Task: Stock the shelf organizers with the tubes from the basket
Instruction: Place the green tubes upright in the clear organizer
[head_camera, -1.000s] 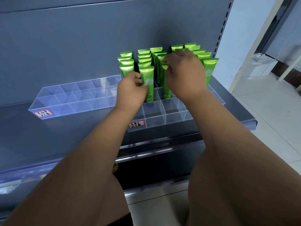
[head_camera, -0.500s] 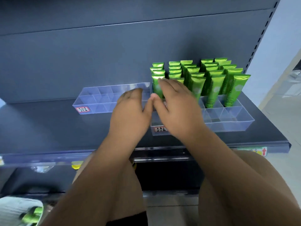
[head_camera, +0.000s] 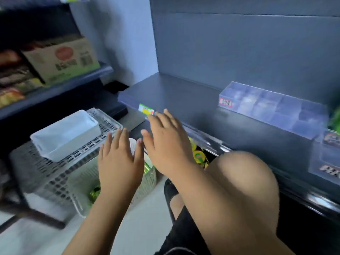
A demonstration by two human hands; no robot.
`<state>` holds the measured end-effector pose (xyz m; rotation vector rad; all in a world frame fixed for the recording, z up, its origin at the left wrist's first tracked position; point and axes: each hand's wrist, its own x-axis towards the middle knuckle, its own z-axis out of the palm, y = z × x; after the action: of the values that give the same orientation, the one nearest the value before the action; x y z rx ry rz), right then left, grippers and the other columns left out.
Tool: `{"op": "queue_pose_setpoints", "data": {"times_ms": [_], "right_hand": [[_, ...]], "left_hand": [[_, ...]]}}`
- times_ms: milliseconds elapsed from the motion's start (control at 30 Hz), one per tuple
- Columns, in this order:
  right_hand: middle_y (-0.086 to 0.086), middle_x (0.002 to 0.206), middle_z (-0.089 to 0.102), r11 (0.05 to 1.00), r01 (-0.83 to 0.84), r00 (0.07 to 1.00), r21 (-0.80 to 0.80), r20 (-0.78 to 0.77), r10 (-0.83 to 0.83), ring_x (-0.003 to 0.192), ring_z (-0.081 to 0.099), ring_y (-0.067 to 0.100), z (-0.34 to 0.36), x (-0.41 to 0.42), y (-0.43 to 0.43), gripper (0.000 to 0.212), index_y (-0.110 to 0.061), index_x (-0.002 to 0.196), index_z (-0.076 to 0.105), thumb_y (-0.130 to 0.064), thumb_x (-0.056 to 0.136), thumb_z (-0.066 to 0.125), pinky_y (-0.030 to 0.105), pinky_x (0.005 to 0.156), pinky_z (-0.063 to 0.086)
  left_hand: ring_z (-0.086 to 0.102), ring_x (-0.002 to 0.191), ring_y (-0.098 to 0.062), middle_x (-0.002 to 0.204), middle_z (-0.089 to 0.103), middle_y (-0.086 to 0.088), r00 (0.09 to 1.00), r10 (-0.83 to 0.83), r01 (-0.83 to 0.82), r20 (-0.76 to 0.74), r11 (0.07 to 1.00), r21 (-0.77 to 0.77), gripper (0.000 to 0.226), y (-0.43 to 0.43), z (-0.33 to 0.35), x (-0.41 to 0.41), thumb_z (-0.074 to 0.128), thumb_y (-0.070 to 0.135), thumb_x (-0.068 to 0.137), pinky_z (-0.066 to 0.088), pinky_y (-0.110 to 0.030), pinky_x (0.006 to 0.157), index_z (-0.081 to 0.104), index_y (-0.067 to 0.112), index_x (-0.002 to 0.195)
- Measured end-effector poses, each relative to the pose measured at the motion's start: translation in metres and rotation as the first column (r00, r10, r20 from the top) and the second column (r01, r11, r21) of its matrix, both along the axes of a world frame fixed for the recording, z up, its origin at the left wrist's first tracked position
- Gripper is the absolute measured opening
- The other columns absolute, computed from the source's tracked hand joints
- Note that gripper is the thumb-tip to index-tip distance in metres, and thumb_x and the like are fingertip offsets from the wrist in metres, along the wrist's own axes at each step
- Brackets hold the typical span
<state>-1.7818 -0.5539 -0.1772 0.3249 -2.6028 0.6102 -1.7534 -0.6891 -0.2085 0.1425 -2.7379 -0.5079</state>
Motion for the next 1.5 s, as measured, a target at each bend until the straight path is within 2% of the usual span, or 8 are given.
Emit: {"op": "queue_pose_setpoints", "data": {"times_ms": [200,533,767,1000,1100,1267,1400,1500], "right_hand": [[0.010,0.145,0.053,0.948,-0.274,0.943,0.163,0.237,0.231,0.144,0.037,0.032,-0.065,-0.032,-0.102,0.049,-0.013,0.141,0.052,-0.042,0.101,0.045,0.046,0.117,0.032],[0.010,0.139,0.056,0.959,-0.248,0.695,0.138,0.715,0.077,0.130,0.049,0.031,-0.166,-0.061,-0.177,0.045,-0.016,0.139,0.050,-0.041,0.101,0.046,0.047,0.106,0.043],[0.008,0.100,0.060,0.953,0.299,0.298,-0.056,0.954,-0.038,0.072,0.056,0.019,-0.226,-0.154,-0.190,0.031,-0.011,0.124,0.058,-0.028,0.099,0.057,0.025,0.056,0.039],[0.014,0.113,0.067,0.908,0.413,0.186,0.067,0.970,-0.156,0.092,0.064,0.029,-0.308,-0.199,-0.204,0.043,-0.002,0.125,0.060,-0.033,0.096,0.066,0.029,0.067,0.044],[0.011,0.100,0.067,0.919,0.383,0.184,0.090,0.968,-0.171,0.085,0.067,0.027,-0.339,-0.195,-0.218,0.038,-0.001,0.115,0.064,-0.034,0.096,0.065,0.033,0.070,0.057],[0.014,0.121,0.063,0.919,0.369,0.298,0.138,0.919,-0.258,0.109,0.062,0.035,-0.357,-0.195,-0.201,0.040,-0.007,0.122,0.058,-0.023,0.088,0.072,0.046,0.085,0.057],[0.015,0.127,0.057,0.897,0.363,0.381,0.250,0.839,-0.388,0.111,0.059,0.034,-0.360,-0.191,-0.194,0.054,-0.006,0.126,0.049,-0.025,0.084,0.077,0.043,0.080,0.052],[0.018,0.125,0.058,0.870,0.418,0.437,0.260,0.782,-0.444,0.110,0.061,0.034,-0.364,-0.186,-0.202,0.039,-0.004,0.127,0.047,-0.019,0.093,0.055,0.041,0.075,0.051]], "left_hand": [[0.025,0.153,-0.030,0.159,0.042,-0.010,0.944,0.273,-0.278,0.184,0.960,0.004,0.063,-0.100,-0.071,0.022,0.039,0.051,0.103,0.020,-0.050,0.124,0.042,0.011,0.152],[0.039,0.143,-0.032,0.148,0.053,-0.011,0.819,0.267,-0.353,0.508,0.932,0.080,0.077,-0.150,-0.203,0.001,0.023,0.062,0.092,0.037,-0.049,0.115,0.050,0.009,0.141],[0.051,0.126,-0.035,0.134,0.060,-0.015,0.713,0.280,-0.475,0.643,0.867,0.149,0.048,-0.173,-0.268,-0.068,0.046,0.042,0.101,0.043,-0.045,0.103,0.052,0.010,0.136],[0.063,0.110,-0.036,0.124,0.063,-0.014,0.620,0.316,-0.543,0.718,0.833,0.103,0.042,-0.215,-0.332,-0.130,0.048,0.043,0.103,0.054,-0.048,0.092,0.044,0.022,0.139],[0.056,0.122,-0.038,0.131,0.060,-0.014,0.559,0.380,-0.554,0.737,0.832,-0.010,0.047,-0.220,-0.353,-0.150,0.055,0.039,0.099,0.049,-0.051,0.101,0.040,0.023,0.141],[0.048,0.127,-0.038,0.132,0.056,-0.013,0.535,0.507,-0.480,0.676,0.841,-0.250,0.034,-0.224,-0.370,-0.170,0.058,0.029,0.095,0.043,-0.052,0.103,0.057,0.018,0.127],[0.049,0.126,-0.038,0.131,0.057,-0.010,0.582,0.430,-0.378,0.691,0.895,-0.238,0.040,-0.230,-0.374,-0.177,0.061,0.051,0.093,0.043,-0.053,0.102,0.063,0.029,0.126],[0.060,0.106,-0.037,0.113,0.063,-0.011,0.654,0.397,-0.366,0.643,0.911,-0.191,0.035,-0.231,-0.363,-0.178,0.061,0.049,0.089,0.052,-0.047,0.090,0.067,0.022,0.109]]}}
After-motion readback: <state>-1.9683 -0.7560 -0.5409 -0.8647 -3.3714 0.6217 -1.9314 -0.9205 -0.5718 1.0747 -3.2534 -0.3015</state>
